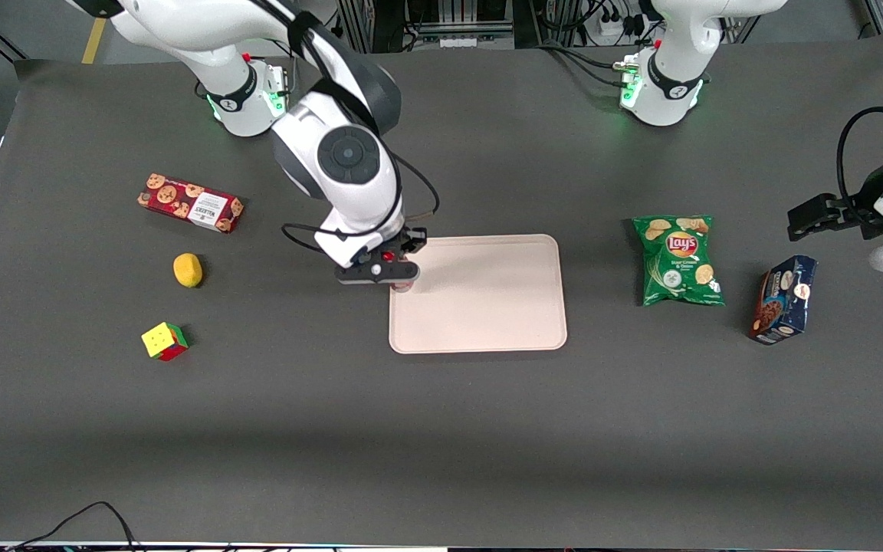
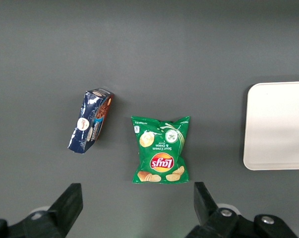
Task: Place coke bottle on tray
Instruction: 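Lower the bottle upright onto the tray and open the right gripper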
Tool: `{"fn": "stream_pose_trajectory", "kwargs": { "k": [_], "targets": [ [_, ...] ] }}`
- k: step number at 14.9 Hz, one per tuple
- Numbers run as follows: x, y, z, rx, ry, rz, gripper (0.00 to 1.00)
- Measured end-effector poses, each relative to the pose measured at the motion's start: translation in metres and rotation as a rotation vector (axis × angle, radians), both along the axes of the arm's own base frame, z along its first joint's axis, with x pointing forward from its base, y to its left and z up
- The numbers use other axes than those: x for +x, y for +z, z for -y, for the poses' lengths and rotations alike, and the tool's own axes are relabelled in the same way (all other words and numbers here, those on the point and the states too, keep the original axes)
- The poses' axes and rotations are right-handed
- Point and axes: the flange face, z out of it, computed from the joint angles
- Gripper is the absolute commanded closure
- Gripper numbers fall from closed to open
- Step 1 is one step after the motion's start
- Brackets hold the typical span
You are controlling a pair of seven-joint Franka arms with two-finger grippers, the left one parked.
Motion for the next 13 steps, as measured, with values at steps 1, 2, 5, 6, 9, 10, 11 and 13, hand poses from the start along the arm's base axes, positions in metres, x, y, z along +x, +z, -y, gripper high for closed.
{"fn": "stream_pose_trajectory", "kwargs": {
  "k": [1,2,5,6,9,10,11,13],
  "targets": [
    [0.004,-0.01,-0.001,0.007,-0.003,-0.003,1.0],
    [0.006,-0.018,-0.003,0.015,-0.004,-0.005,1.0],
    [0.007,-0.033,-0.011,0.036,-0.041,0.003,1.0],
    [0.007,-0.035,-0.013,0.043,-0.05,0.007,1.0],
    [0.005,-0.042,-0.019,0.048,-0.056,0.007,1.0],
    [0.004,-0.045,-0.02,0.047,-0.056,0.004,1.0],
    [0.004,-0.049,-0.021,0.046,-0.057,0.001,1.0],
    [0.005,-0.055,-0.021,0.046,-0.058,-0.001,0.76]
  ]
}}
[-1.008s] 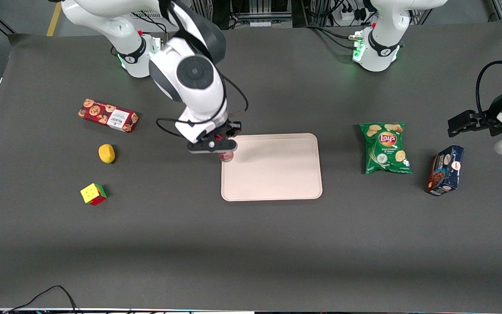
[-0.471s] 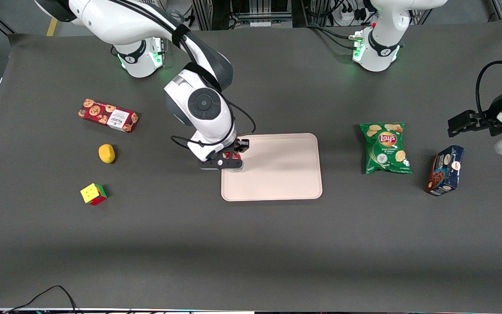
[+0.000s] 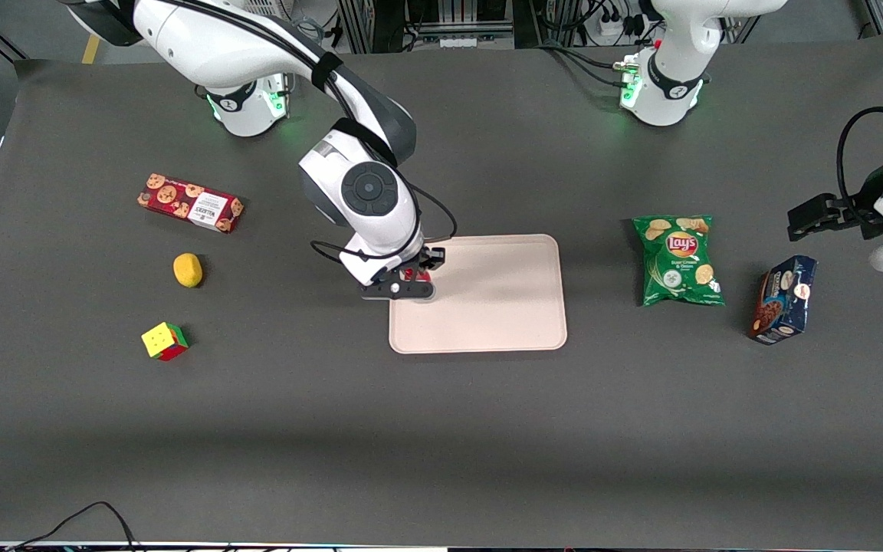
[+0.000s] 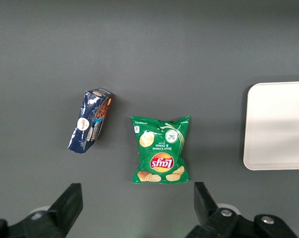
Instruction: Place coke bottle on tray
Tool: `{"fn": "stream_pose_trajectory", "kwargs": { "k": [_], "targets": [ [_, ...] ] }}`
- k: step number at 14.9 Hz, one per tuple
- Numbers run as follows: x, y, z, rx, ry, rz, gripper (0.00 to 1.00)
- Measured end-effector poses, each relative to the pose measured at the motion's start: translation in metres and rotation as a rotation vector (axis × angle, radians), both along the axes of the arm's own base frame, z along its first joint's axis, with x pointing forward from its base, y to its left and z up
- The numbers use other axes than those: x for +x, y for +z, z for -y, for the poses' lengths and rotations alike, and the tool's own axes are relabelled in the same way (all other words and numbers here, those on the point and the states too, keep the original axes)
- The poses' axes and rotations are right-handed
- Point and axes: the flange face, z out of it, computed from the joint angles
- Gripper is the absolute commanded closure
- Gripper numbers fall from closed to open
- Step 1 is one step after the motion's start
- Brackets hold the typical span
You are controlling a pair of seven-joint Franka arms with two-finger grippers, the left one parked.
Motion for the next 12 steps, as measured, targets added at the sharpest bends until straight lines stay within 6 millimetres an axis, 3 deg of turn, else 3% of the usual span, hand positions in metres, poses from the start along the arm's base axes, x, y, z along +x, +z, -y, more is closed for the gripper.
{"fn": "stream_pose_trajectory", "kwargs": {
  "k": [1,2,3,4,5,10,12],
  "targets": [
    [0.001,-0.003,0.0,0.001,-0.001,0.001,0.55],
    [0.001,-0.005,0.0,0.001,-0.002,0.0,0.48],
    [0.001,-0.006,0.0,0.0,-0.004,-0.001,0.26],
    [0.001,-0.006,0.0,0.0,-0.005,0.0,0.22],
    [0.002,-0.005,-0.001,0.002,-0.006,0.001,0.03],
    [0.005,0.0,0.0,0.009,-0.02,0.01,0.0],
    [0.016,0.018,0.011,0.016,-0.058,0.039,0.0]
  ]
}}
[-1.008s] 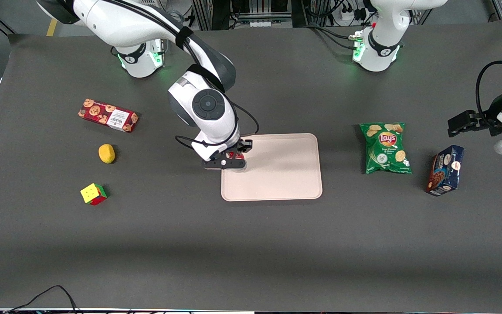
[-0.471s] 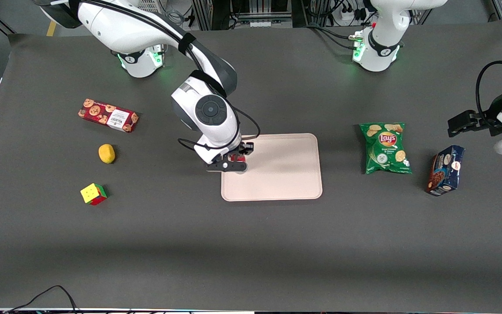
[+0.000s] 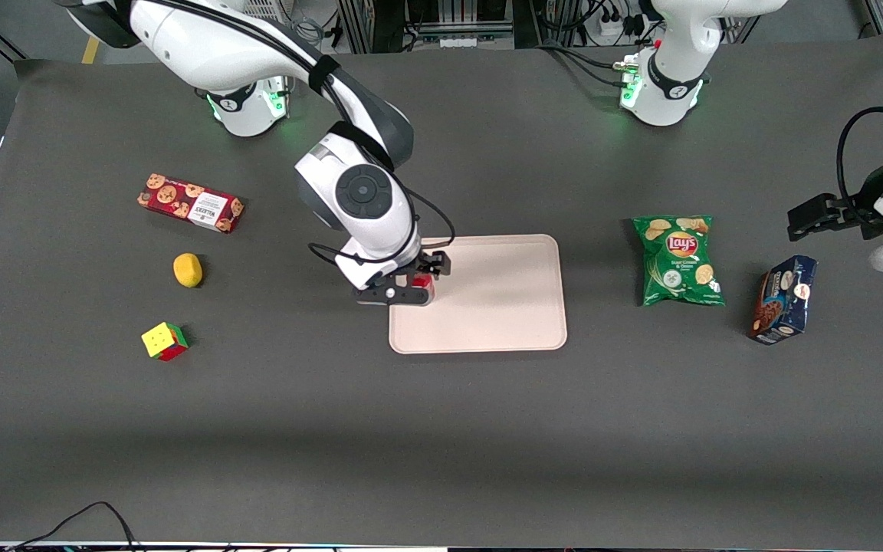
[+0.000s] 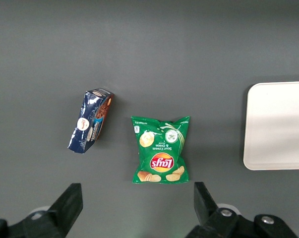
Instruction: Place coke bottle on tray
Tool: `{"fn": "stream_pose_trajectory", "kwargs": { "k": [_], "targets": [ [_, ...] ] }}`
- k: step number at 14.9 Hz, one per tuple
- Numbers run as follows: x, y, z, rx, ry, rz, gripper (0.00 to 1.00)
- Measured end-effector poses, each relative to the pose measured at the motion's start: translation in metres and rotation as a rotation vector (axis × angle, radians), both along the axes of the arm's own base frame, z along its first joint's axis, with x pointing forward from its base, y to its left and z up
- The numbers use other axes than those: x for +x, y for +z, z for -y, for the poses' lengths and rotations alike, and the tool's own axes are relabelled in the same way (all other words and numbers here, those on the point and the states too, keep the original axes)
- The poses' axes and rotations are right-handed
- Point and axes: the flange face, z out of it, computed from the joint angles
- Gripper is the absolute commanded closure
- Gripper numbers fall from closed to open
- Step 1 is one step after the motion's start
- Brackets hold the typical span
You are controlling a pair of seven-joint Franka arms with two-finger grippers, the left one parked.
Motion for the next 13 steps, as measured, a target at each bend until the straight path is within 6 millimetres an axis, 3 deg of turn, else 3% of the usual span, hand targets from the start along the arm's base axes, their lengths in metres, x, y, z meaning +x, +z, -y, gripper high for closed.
{"fn": "stream_pose_trajectory", "kwargs": {
  "k": [2,5,8,11,13],
  "targets": [
    [0.018,0.038,0.031,0.007,-0.04,0.058,0.0],
    [0.037,0.105,0.113,-0.017,-0.043,0.147,0.0],
    [0.031,0.152,0.186,-0.083,-0.01,0.17,0.0],
    [0.024,0.188,0.247,-0.078,0.039,0.141,0.0],
    [0.022,0.209,0.301,-0.053,0.078,0.118,0.0]
  ]
}}
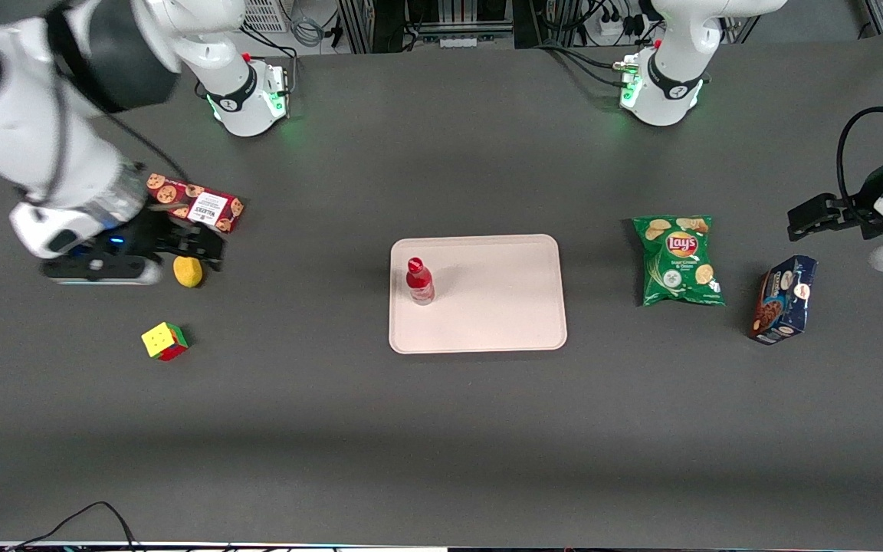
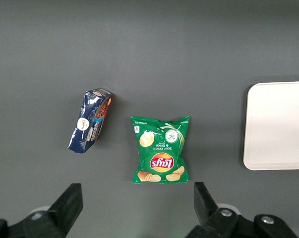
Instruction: Place coke bottle on tray
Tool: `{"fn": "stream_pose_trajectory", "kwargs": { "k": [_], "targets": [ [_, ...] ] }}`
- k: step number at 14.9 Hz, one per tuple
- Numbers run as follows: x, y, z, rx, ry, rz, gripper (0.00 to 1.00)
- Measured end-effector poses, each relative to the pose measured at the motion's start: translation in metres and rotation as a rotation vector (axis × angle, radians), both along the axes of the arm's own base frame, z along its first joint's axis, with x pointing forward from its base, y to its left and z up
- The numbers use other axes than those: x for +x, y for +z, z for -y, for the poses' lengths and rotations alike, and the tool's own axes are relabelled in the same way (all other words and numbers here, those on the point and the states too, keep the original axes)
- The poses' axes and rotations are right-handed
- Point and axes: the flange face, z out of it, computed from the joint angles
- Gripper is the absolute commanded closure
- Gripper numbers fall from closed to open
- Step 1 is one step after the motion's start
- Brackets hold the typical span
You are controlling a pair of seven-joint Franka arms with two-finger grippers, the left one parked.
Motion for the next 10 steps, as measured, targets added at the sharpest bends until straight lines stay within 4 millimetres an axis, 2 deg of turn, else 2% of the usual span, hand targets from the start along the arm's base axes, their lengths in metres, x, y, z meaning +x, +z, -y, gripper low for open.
{"fn": "stream_pose_trajectory", "kwargs": {
  "k": [2,4,7,10],
  "targets": [
    [-0.006,0.017,0.05,0.014,-0.003,-0.021,0.0],
    [-0.016,0.03,0.08,0.015,-0.008,-0.029,0.0],
    [-0.028,0.039,0.099,0.013,-0.002,-0.032,0.0],
    [-0.029,0.041,0.113,0.013,0.009,-0.032,0.0]
  ]
}}
